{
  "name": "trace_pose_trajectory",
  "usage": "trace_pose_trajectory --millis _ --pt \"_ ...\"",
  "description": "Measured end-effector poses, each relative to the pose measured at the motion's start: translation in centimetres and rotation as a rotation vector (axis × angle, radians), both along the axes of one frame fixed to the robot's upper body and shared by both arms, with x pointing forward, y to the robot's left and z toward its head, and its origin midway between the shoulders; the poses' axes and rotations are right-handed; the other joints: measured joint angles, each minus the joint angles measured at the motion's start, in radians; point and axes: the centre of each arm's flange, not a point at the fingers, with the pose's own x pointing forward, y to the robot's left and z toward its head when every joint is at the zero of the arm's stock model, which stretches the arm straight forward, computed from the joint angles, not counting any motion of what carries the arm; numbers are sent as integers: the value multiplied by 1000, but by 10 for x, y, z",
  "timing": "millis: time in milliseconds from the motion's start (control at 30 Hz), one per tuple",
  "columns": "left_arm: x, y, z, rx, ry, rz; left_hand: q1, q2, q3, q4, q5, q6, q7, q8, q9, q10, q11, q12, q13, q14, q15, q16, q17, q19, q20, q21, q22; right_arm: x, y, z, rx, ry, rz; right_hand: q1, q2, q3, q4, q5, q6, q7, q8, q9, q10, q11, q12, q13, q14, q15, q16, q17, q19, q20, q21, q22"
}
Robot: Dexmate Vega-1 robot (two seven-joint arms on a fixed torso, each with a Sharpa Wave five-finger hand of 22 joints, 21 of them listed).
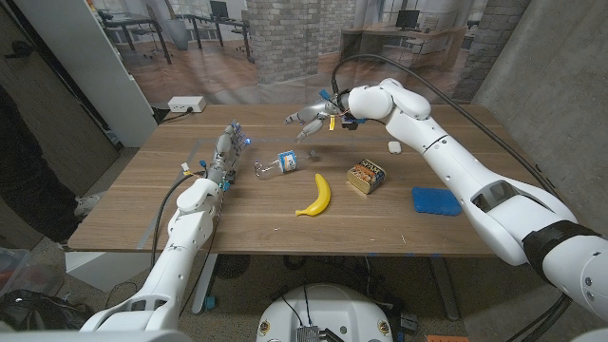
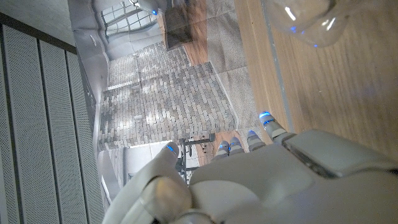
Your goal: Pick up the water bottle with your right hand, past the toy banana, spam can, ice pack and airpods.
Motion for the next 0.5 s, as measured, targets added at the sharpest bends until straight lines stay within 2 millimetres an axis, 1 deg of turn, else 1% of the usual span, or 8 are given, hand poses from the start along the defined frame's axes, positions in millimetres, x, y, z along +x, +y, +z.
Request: trace_pose_trajectory --millis 133,300,367,400,500 --pt "1 0 0 -1 1 0 0 0 0 0 0 0 0 0 0 0 0 0 0 0 0 0 0 0 0 0 0 3 3 -2 -28 6 -15 4 4 0 0 0 0 0 0 0 0 0 0 0 0 0 0 0 0 0 0 0" --pt "2 1 0 -2 3 0 0 0 0 0 0 0 0 0 0 0 0 0 0 0 0 0 0 0 0 0 0 5 7 -2 -56 5 -23 7 1 0 0 0 0 0 0 0 0 0 0 0 0 0 0 0 0 0 0 0" --pt "3 1 0 -2 3 0 0 0 0 0 0 0 0 0 0 0 0 0 0 0 0 0 0 0 0 0 0 6 8 -2 -65 3 -25 9 -1 0 0 0 -4 -4 0 0 -5 -5 0 0 0 0 0 0 0 0 0 0" --pt "3 1 0 -2 4 0 0 0 0 0 0 0 0 0 0 0 0 0 0 0 0 0 0 0 0 0 0 6 9 -3 -71 3 -26 14 4 0 0 0 -4 -4 0 0 -5 -5 0 0 0 0 0 0 0 0 0 0" --pt "3 1 0 -2 5 0 0 0 0 0 0 0 0 0 0 0 0 0 0 0 0 0 0 0 0 0 0 8 12 -4 -90 1 -30 14 4 0 0 0 -4 -3 0 0 -5 -5 0 0 0 0 0 0 0 0 0 0"
